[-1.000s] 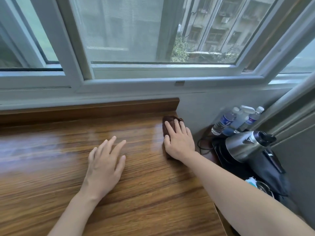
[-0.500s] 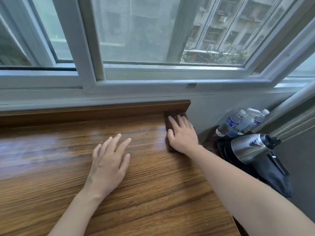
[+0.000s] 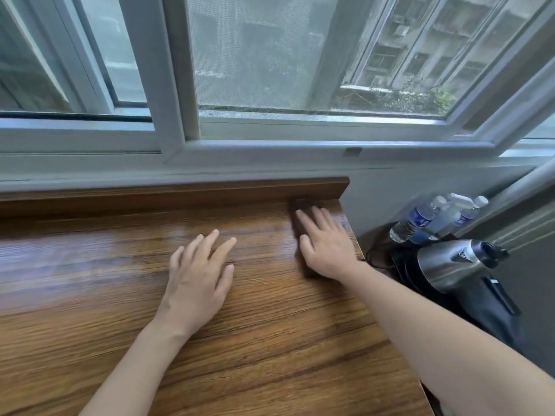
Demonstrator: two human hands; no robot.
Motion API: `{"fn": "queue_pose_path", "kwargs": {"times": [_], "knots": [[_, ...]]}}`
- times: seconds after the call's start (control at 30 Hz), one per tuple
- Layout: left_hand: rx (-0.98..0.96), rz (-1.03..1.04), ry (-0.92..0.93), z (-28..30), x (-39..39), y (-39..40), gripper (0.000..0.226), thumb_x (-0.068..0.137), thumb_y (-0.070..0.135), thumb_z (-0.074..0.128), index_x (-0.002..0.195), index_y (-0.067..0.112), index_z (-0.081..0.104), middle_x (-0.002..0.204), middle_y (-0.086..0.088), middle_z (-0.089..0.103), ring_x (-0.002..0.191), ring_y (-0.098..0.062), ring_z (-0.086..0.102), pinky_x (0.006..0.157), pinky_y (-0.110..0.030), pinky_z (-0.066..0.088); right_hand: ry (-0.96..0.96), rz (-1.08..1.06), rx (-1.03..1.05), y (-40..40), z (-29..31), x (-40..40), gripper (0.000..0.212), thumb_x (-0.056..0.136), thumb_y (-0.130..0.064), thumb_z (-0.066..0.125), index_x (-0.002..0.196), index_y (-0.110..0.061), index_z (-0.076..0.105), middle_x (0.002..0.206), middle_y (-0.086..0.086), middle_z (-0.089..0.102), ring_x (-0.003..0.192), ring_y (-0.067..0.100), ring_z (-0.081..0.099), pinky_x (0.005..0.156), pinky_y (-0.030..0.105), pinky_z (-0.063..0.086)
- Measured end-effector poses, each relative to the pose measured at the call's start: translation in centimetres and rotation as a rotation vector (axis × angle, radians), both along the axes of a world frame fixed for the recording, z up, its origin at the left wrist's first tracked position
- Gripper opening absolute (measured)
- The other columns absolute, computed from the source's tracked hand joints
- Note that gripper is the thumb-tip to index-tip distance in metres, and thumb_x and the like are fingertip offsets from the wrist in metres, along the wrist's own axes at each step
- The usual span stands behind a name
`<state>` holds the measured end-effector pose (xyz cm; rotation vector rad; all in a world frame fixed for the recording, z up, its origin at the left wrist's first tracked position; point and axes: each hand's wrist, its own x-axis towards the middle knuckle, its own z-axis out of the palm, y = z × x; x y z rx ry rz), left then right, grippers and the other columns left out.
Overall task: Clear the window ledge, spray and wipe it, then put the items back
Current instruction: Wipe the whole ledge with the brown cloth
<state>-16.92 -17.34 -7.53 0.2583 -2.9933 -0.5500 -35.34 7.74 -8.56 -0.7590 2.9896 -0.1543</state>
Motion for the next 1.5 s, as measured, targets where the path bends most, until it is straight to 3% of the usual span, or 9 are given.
{"fn": "queue_pose_path", "kwargs": {"times": [0.2, 0.43, 0.6, 0.7, 0.9, 0.97, 1.13, 1.27, 1.5], "knots": [[0.003, 0.012, 0.001, -0.1, 0.8, -0.2, 0.054, 0.101, 0.048, 0.03, 0.151, 0.034, 0.045, 0.159, -0.004, 0.043, 0.148, -0.029, 0.036, 0.118, -0.056, 0.029, -0.017, -0.269, 0.035, -2.2, 0.4, -0.2, 0.069, 0.096, -0.045, 0.026, 0.162, -0.03, 0.024, 0.169, 0.011, 0.023, 0.155, 0.033, 0.016, 0.127, 0.049, 0.014], [-0.002, 0.009, -0.008, 0.1, 2.1, -0.6, 0.055, 0.102, 0.048, 0.027, 0.153, 0.034, 0.043, 0.161, -0.004, 0.041, 0.15, -0.027, 0.034, 0.121, -0.055, 0.027, -0.02, 0.282, 0.039, -3.2, 0.4, 3.2, 0.063, 0.101, -0.046, 0.034, 0.163, -0.036, 0.022, 0.17, 0.005, 0.025, 0.158, 0.027, 0.016, 0.127, 0.046, 0.019], [-0.018, 0.062, -0.015, 0.1, 4.5, -2.6, 0.055, 0.103, 0.048, 0.027, 0.154, 0.035, 0.042, 0.161, -0.003, 0.04, 0.15, -0.027, 0.033, 0.121, -0.054, 0.028, -0.027, -0.271, 0.046, -3.9, 0.3, 0.6, 0.066, 0.099, -0.044, 0.026, 0.164, -0.031, 0.019, 0.171, 0.01, 0.02, 0.157, 0.032, 0.014, 0.128, 0.049, 0.014], [-0.017, 0.099, -0.012, 0.1, 5.7, -3.7, 0.054, 0.102, 0.047, 0.03, 0.152, 0.033, 0.045, 0.16, -0.004, 0.042, 0.149, -0.028, 0.035, 0.12, -0.055, 0.03, -0.027, -0.379, 0.02, -9.6, 0.0, 4.3, 0.066, 0.1, -0.041, 0.027, 0.164, -0.029, 0.019, 0.171, 0.013, 0.019, 0.156, 0.035, 0.014, 0.126, 0.05, 0.012], [-0.023, 0.132, 0.011, 0.2, 8.1, -6.1, 0.052, 0.101, 0.045, 0.034, 0.149, 0.03, 0.049, 0.157, -0.005, 0.046, 0.145, -0.03, 0.041, 0.115, -0.057, 0.036, -0.034, 0.273, -0.005, -16.9, 0.0, 10.5, 0.066, 0.097, -0.046, 0.029, 0.161, -0.032, 0.027, 0.169, 0.008, 0.028, 0.156, 0.031, 0.02, 0.127, 0.05, 0.018], [-0.025, 0.14, 0.01, 0.1, 9.2, -7.5, 0.052, 0.102, 0.045, 0.033, 0.15, 0.03, 0.048, 0.157, -0.005, 0.045, 0.146, -0.03, 0.04, 0.116, -0.057, 0.035, -0.02, 0.322, 0.018, -15.5, 0.1, 8.8, 0.065, 0.098, -0.049, 0.029, 0.161, -0.034, 0.027, 0.168, 0.006, 0.03, 0.156, 0.028, 0.023, 0.125, 0.047, 0.024], [-0.012, 0.176, 0.011, -0.1, 11.7, -10.4, 0.053, 0.103, 0.045, 0.03, 0.151, 0.03, 0.046, 0.157, -0.005, 0.045, 0.147, -0.028, 0.039, 0.117, -0.056, 0.034, -0.002, -0.134, 0.033, -11.9, -0.1, 5.3, 0.069, 0.096, -0.051, 0.024, 0.162, -0.032, 0.026, 0.168, 0.012, 0.028, 0.155, 0.032, 0.021, 0.126, 0.047, 0.021], [-0.003, 0.179, 0.003, -0.5, 12.6, -12.1, 0.053, 0.103, 0.045, 0.031, 0.151, 0.03, 0.046, 0.158, -0.005, 0.043, 0.148, -0.029, 0.037, 0.118, -0.056, 0.033, -0.005, -0.412, 0.04, -16.1, -0.1, 7.2, 0.072, 0.093, -0.044, 0.022, 0.161, -0.024, 0.028, 0.167, 0.017, 0.026, 0.152, 0.038, 0.02, 0.124, 0.052, 0.018], [-0.004, 0.143, 0.016, 0.0, 11.5, -13.1, 0.053, 0.102, 0.046, 0.031, 0.151, 0.032, 0.045, 0.159, -0.004, 0.042, 0.148, -0.028, 0.036, 0.118, -0.055, 0.033, -0.052, 0.157, 0.019, -22.2, 0.3, 12.6, 0.067, 0.098, -0.047, 0.031, 0.163, -0.033, 0.022, 0.171, 0.008, 0.022, 0.157, 0.03, 0.015, 0.128, 0.047, 0.015]]}}
